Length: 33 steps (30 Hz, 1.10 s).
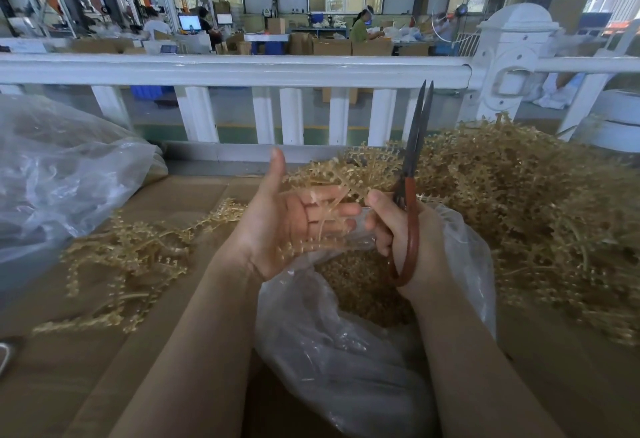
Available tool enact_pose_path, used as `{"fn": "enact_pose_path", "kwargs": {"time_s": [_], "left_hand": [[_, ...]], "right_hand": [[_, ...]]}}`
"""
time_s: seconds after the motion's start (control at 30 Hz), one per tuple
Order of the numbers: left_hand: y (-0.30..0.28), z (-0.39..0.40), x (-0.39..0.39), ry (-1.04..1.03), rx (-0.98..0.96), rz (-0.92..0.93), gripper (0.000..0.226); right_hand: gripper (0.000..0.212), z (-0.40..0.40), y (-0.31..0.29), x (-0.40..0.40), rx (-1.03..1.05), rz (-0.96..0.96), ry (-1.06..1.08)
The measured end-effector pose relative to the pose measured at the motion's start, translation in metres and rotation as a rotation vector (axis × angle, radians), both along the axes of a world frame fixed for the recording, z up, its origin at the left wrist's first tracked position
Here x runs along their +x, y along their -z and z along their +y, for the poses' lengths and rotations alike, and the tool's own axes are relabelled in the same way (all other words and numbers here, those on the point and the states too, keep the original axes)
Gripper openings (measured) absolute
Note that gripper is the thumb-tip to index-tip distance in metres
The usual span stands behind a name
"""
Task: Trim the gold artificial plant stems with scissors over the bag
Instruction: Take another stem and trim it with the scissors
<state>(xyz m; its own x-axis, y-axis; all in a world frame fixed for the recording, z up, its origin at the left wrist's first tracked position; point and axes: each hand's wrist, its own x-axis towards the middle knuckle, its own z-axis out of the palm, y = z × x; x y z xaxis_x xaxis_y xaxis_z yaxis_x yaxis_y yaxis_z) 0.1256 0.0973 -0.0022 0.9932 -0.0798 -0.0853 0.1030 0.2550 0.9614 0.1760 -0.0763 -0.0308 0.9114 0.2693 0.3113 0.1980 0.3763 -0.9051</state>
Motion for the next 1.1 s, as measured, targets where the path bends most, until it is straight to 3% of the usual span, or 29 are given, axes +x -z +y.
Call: {"fn": "enact_pose_path", "kwargs": {"time_s": [0.07,0.13,0.27,0.4,0.57,0.67,0.77,0.83,0.97,1.1], "left_hand": [[-0.001,-0.002,-0.002,0.0,0.139,-0.044,0.093],[0.0,-0.006,0.0,-0.005,0.22,-0.069,0.07],[0.002,-0.02,0.004,-0.108,0.184,-0.117,0.029],[0.005,-0.018,0.008,-0.211,0.151,-0.121,0.007],[0.006,-0.016,0.009,-0.205,0.17,-0.147,0.002],[0.008,-0.016,0.008,-0.119,0.192,-0.204,0.011],[0.01,-0.015,0.008,-0.121,0.097,-0.217,0.012],[0.011,-0.015,0.007,-0.146,0.139,-0.233,0.018],[0.01,-0.016,0.006,-0.123,0.082,-0.231,0.02],[0.007,-0.019,0.005,-0.109,0.015,-0.233,0.02]], "right_hand": [[0.021,0.0,0.0,-0.001,-0.006,-0.006,0.01],[0.024,0.001,-0.001,-0.001,-0.005,-0.017,0.019],[0.02,0.002,-0.001,-0.003,-0.059,-0.06,0.027],[0.018,0.001,0.002,0.001,-0.131,-0.037,0.02],[0.01,0.002,0.002,0.004,-0.15,-0.008,0.005],[0.015,0.002,0.002,0.003,-0.166,-0.012,0.021],[0.018,0.003,0.002,0.002,-0.177,-0.022,0.013],[0.02,0.004,0.002,0.002,-0.171,-0.021,0.014],[0.039,0.005,0.003,0.002,-0.185,-0.035,0.04],[0.037,0.004,0.006,0.004,-0.233,-0.061,0.063]]}}
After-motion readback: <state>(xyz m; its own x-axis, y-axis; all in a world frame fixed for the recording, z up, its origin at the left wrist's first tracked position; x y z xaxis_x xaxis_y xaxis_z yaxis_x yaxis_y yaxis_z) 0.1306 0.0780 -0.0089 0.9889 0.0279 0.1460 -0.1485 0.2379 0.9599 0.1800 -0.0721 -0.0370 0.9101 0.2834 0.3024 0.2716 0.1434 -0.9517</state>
